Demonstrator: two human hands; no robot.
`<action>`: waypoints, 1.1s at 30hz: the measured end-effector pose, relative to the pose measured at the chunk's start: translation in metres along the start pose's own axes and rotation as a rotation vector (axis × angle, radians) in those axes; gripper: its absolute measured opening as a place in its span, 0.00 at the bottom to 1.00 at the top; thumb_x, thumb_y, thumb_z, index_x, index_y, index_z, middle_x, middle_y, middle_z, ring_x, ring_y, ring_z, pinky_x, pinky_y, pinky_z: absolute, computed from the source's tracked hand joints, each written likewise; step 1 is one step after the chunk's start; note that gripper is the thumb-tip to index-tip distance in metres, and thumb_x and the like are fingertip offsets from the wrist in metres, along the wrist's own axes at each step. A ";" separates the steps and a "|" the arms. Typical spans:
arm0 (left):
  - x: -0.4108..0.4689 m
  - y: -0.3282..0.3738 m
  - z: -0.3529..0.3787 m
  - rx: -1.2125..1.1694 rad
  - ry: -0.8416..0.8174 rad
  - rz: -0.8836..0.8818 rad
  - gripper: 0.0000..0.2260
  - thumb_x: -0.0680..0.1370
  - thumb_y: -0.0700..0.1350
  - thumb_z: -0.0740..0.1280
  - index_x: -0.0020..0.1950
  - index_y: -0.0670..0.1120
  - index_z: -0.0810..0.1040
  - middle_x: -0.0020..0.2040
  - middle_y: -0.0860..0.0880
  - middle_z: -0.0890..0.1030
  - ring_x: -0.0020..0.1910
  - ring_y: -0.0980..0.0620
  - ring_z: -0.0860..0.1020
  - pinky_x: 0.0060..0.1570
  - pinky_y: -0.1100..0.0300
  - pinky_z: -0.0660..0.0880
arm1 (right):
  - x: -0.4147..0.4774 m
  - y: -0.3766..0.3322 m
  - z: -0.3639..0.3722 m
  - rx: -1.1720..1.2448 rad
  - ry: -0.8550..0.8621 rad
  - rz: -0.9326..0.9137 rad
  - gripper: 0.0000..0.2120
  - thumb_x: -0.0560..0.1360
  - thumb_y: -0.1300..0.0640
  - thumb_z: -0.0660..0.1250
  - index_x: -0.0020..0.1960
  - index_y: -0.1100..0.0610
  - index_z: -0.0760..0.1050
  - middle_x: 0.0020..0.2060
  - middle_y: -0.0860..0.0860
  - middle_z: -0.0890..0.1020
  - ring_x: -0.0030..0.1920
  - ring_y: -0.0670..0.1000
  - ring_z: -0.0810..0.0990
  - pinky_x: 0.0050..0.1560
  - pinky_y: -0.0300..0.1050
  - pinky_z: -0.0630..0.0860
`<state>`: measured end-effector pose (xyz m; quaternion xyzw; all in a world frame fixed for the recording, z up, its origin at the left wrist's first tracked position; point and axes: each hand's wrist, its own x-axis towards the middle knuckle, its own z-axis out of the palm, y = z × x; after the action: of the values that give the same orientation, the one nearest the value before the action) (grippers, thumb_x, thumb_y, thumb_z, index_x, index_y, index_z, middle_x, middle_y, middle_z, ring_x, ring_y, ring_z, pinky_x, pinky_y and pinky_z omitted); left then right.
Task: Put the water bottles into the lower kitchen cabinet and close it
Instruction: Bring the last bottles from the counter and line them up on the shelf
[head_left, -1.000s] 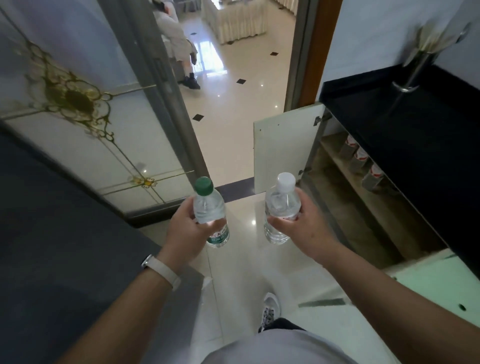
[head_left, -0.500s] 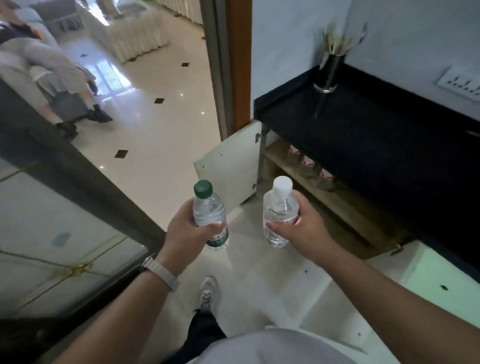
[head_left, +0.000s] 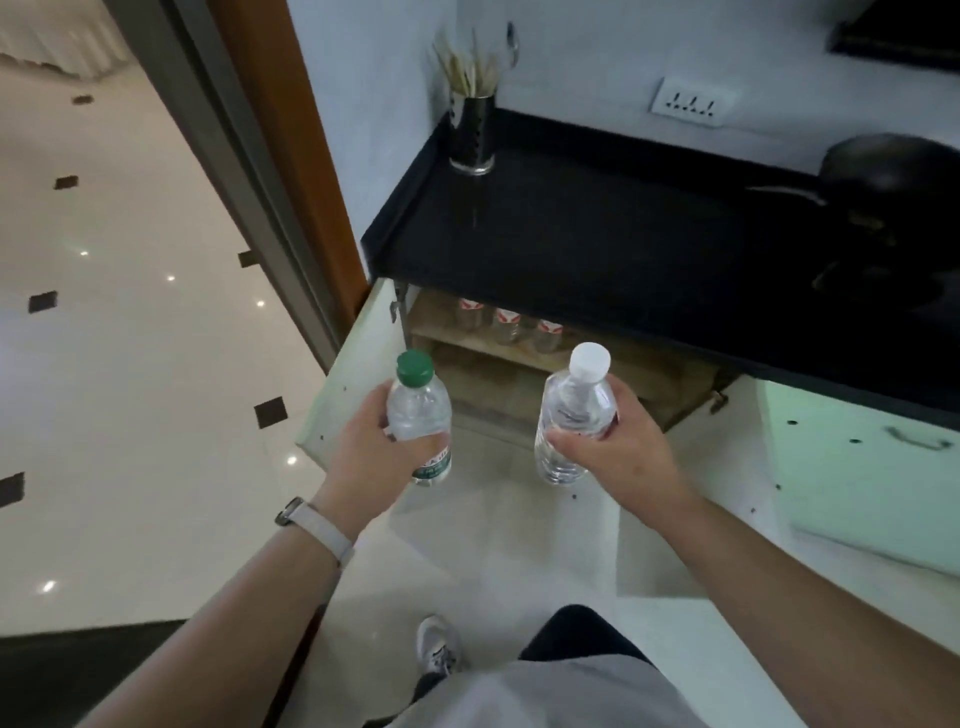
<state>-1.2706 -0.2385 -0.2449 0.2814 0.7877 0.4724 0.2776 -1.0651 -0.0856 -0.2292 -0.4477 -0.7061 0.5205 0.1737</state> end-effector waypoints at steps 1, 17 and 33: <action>0.008 0.001 0.001 0.008 -0.035 0.011 0.16 0.71 0.45 0.79 0.53 0.55 0.76 0.47 0.54 0.83 0.47 0.56 0.80 0.42 0.67 0.72 | -0.001 0.000 0.000 0.001 0.029 0.025 0.26 0.69 0.58 0.78 0.60 0.43 0.71 0.49 0.42 0.82 0.45 0.36 0.80 0.42 0.28 0.74; 0.092 0.043 0.084 0.107 -0.402 0.084 0.26 0.69 0.44 0.80 0.64 0.54 0.76 0.52 0.57 0.83 0.47 0.63 0.81 0.48 0.64 0.77 | 0.031 0.035 -0.041 0.101 0.308 0.224 0.30 0.68 0.51 0.78 0.65 0.41 0.69 0.51 0.39 0.81 0.50 0.40 0.80 0.51 0.43 0.77; 0.164 0.055 0.171 0.194 -0.561 0.091 0.25 0.67 0.43 0.82 0.59 0.56 0.77 0.50 0.57 0.84 0.46 0.64 0.81 0.47 0.65 0.75 | 0.094 0.077 -0.087 0.167 0.383 0.357 0.28 0.68 0.52 0.78 0.62 0.38 0.67 0.51 0.39 0.80 0.51 0.42 0.80 0.55 0.48 0.78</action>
<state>-1.2529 0.0001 -0.2916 0.4610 0.7084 0.3108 0.4348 -1.0192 0.0450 -0.2841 -0.6393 -0.5252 0.5051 0.2458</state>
